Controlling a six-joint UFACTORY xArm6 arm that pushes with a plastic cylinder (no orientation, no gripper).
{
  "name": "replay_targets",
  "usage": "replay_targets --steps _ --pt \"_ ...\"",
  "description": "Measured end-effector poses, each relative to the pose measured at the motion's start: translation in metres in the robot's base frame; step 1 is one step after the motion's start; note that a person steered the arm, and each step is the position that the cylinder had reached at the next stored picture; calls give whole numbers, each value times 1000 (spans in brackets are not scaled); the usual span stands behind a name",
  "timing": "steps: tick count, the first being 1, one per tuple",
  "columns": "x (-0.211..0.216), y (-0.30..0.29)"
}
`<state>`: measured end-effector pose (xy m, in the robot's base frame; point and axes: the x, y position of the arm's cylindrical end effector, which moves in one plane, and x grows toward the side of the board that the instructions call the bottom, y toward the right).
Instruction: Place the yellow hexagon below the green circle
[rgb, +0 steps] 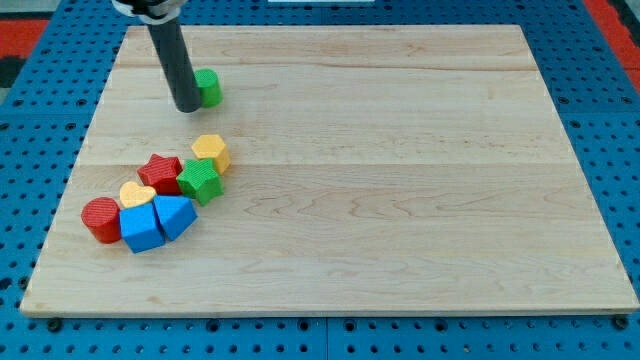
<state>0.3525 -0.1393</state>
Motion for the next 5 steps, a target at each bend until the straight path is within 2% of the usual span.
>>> replay_targets --steps 1,2,3,4,5 --pt "33 106" --pt "98 102" --pt "127 72" --pt "123 51" --pt "123 2"
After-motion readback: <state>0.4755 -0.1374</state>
